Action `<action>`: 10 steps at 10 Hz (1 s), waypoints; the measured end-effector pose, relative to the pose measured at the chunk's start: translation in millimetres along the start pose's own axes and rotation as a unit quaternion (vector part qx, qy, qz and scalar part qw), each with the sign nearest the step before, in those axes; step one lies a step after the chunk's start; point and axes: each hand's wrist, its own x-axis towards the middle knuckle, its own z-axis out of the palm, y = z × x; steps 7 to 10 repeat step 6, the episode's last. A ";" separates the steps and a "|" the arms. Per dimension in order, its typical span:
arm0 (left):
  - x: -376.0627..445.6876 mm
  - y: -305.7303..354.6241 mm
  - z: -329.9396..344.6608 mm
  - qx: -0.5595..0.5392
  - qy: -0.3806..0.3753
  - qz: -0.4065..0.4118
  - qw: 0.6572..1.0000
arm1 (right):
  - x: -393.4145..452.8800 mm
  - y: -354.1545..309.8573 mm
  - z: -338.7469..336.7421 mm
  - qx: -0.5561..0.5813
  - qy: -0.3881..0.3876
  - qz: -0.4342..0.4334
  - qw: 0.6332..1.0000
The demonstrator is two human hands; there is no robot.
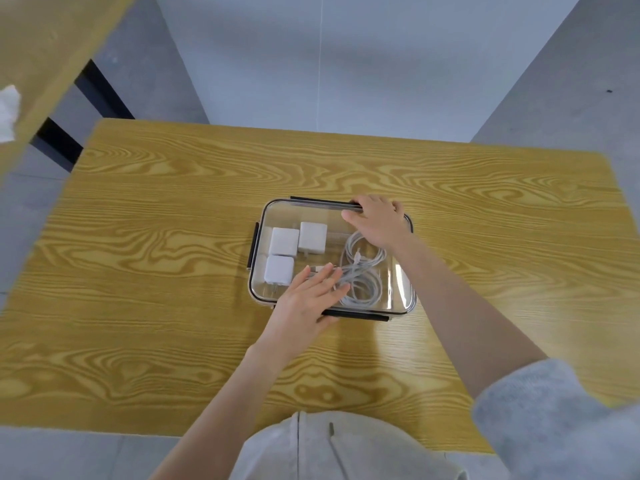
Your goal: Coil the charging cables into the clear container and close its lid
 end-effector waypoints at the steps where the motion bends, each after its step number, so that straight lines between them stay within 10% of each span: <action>1: 0.7 -1.2 -0.3 -0.023 0.005 -0.015 1.000 | -4.3 0.8 3.0 -0.007 0.016 -0.004 1.000; 3: 13.5 6.1 -25.5 -0.091 -0.022 -0.083 0.992 | -36.1 -13.5 11.4 0.143 0.125 -0.038 0.981; 6: 104.4 39.1 -151.1 0.008 0.162 -0.066 0.984 | -143.2 -74.7 -141.4 0.478 0.488 -0.233 0.692; 10: 104.4 39.1 -151.1 0.008 0.162 -0.066 0.984 | -143.2 -74.7 -141.4 0.478 0.488 -0.233 0.692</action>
